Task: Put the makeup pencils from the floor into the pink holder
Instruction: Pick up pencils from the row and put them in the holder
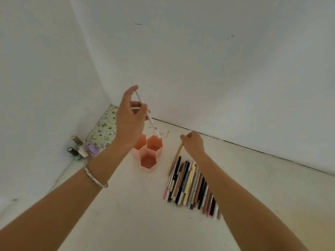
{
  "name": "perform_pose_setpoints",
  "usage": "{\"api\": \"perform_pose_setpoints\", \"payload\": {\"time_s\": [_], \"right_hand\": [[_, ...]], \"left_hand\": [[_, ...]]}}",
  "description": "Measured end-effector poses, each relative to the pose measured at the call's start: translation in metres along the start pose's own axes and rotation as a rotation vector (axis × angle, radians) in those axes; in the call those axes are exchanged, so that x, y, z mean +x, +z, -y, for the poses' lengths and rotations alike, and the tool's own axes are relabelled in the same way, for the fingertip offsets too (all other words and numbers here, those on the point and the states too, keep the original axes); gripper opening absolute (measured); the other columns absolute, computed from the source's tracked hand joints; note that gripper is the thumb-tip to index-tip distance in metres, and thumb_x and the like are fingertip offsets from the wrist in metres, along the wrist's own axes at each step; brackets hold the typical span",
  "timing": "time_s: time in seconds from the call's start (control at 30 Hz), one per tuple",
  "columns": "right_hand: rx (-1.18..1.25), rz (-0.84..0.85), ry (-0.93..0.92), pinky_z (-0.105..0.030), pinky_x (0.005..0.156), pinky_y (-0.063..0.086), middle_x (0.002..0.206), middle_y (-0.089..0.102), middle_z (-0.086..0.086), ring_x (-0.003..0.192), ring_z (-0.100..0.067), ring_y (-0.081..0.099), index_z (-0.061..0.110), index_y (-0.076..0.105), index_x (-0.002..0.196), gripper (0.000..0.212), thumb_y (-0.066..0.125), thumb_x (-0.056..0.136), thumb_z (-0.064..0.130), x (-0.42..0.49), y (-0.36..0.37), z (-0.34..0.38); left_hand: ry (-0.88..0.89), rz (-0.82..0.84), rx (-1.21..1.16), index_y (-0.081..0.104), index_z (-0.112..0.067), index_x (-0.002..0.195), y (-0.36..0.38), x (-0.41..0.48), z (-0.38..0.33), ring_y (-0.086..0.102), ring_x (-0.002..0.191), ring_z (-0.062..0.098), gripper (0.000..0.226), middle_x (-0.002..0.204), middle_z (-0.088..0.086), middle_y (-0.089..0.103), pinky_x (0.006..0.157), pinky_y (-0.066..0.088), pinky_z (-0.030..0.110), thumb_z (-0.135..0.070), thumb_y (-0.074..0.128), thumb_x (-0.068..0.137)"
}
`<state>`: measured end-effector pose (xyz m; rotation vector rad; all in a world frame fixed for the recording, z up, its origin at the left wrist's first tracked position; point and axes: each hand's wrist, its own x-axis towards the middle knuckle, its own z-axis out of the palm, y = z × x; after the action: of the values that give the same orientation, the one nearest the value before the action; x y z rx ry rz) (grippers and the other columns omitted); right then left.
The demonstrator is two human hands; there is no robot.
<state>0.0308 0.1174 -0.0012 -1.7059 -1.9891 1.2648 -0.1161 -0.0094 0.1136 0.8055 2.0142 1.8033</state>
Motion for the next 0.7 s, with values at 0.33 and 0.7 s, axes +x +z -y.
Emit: {"api": "perform_pose_setpoints", "payload": {"time_s": [0.33,0.7], "right_hand": [[0.433,-0.305,-0.371,-0.023,0.053,0.047,0.075,0.062,-0.002,0.062,-0.018,0.057,0.014,0.057,0.095,0.003,0.058,0.095,0.016,-0.026,-0.053,0.072],[0.416,-0.221,-0.656,-0.017,0.066,0.05,0.076,0.062,0.01,0.069,-0.006,0.059,0.024,0.06,0.091,0.006,0.062,0.093,0.018,-0.066,0.0,0.103]], "left_hand": [[0.15,-0.066,0.367,0.048,-0.028,0.128,-0.036,-0.018,0.073,0.064,0.075,-0.005,0.039,0.082,-0.019,0.062,0.064,0.049,0.007,-0.012,0.061,0.094],[0.129,-0.235,0.347,0.057,-0.02,0.12,-0.064,-0.016,0.05,0.053,0.088,-0.002,0.032,0.111,-0.01,0.054,0.077,0.044,0.011,-0.008,0.044,0.093]]}}
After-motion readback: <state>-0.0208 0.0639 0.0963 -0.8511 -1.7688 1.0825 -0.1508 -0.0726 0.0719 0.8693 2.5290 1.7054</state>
